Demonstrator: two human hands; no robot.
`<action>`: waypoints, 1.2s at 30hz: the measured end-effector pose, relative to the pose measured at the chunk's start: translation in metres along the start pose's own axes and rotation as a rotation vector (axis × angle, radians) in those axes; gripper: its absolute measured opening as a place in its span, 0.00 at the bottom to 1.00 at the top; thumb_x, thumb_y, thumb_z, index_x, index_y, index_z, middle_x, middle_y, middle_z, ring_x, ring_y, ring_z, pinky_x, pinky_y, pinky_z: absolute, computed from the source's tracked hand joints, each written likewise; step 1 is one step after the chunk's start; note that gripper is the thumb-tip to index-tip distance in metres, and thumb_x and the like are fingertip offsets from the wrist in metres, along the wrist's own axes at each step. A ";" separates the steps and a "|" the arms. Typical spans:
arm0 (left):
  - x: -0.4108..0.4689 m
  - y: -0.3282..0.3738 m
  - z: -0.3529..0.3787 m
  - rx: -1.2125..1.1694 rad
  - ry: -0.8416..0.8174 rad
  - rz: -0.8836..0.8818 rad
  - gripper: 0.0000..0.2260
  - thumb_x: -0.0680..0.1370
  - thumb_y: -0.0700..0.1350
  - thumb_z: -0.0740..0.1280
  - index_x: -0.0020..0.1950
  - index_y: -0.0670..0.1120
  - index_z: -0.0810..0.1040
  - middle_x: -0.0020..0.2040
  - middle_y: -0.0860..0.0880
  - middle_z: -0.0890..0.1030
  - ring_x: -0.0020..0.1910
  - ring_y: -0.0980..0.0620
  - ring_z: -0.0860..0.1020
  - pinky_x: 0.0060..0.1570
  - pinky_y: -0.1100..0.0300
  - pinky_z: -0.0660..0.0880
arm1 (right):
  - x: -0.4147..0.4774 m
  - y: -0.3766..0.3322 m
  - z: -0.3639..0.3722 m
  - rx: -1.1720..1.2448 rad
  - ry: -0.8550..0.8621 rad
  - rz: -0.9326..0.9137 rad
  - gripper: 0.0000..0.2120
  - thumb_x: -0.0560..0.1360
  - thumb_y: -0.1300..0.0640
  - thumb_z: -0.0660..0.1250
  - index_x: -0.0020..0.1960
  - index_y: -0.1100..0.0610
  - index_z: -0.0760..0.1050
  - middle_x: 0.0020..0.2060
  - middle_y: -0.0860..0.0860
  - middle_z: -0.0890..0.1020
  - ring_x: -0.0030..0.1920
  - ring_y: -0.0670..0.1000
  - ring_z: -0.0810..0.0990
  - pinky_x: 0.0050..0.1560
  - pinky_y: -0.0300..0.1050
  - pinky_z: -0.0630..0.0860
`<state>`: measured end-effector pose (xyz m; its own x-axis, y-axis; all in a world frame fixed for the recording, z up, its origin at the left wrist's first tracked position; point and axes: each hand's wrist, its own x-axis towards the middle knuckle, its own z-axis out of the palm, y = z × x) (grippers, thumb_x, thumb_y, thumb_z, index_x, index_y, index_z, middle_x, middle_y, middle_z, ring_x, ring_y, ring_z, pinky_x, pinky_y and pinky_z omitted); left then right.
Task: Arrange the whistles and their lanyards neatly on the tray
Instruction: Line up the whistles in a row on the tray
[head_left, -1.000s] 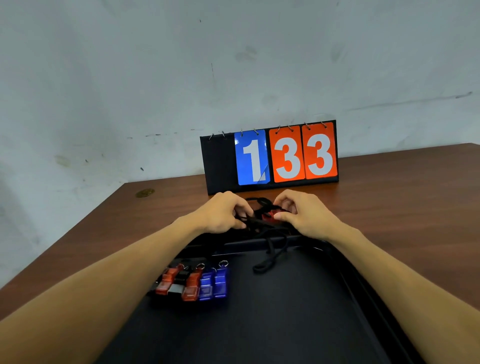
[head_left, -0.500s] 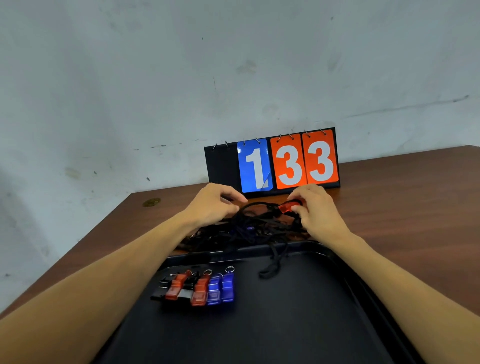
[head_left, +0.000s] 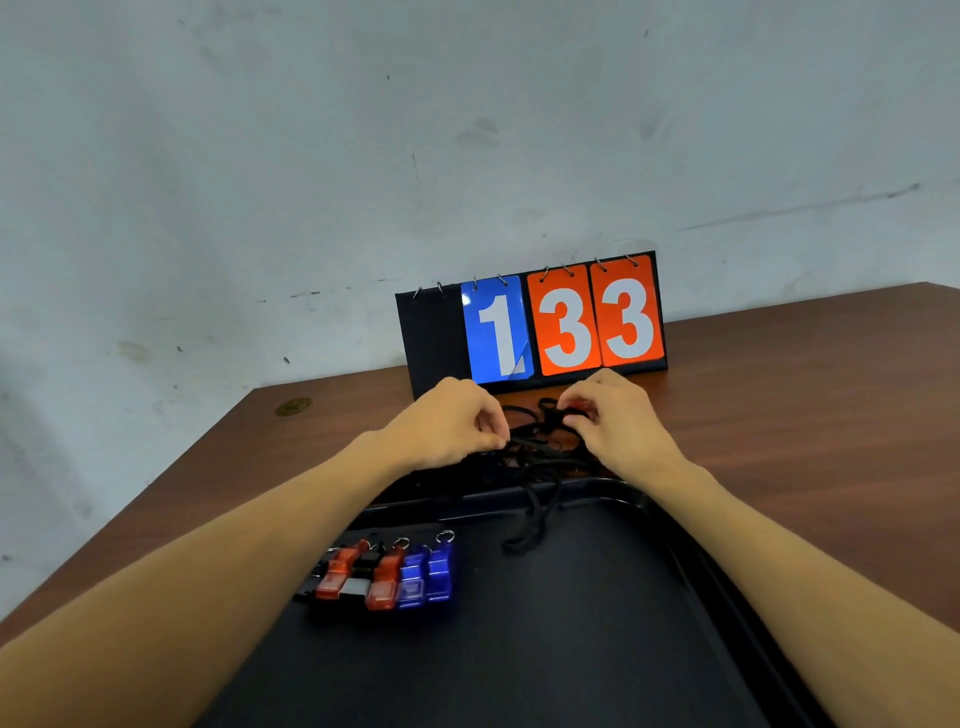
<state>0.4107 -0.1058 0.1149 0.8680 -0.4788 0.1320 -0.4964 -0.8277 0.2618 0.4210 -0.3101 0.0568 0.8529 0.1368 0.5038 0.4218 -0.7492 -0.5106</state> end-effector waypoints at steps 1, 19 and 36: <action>0.002 -0.001 0.002 0.051 -0.019 -0.011 0.04 0.75 0.43 0.70 0.49 0.47 0.83 0.43 0.53 0.81 0.42 0.59 0.78 0.45 0.68 0.75 | 0.000 -0.001 0.000 0.007 0.004 -0.009 0.09 0.75 0.57 0.69 0.56 0.53 0.79 0.52 0.49 0.75 0.52 0.46 0.73 0.57 0.39 0.73; 0.010 0.002 0.001 -0.130 -0.016 -0.127 0.08 0.74 0.42 0.72 0.52 0.47 0.84 0.46 0.49 0.85 0.44 0.58 0.80 0.52 0.62 0.77 | -0.003 -0.002 -0.003 0.161 0.149 0.066 0.14 0.75 0.56 0.70 0.59 0.56 0.78 0.52 0.51 0.82 0.51 0.45 0.78 0.56 0.37 0.75; 0.017 0.000 -0.010 -0.190 0.444 -0.211 0.11 0.77 0.39 0.66 0.59 0.43 0.81 0.53 0.48 0.81 0.50 0.53 0.77 0.51 0.63 0.72 | 0.003 0.003 -0.006 0.335 0.410 0.338 0.12 0.76 0.61 0.67 0.59 0.57 0.76 0.57 0.51 0.78 0.55 0.49 0.78 0.57 0.40 0.72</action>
<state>0.4258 -0.1115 0.1271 0.8926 -0.1030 0.4389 -0.3337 -0.8054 0.4898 0.4230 -0.3159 0.0606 0.7965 -0.3820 0.4686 0.2795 -0.4546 -0.8457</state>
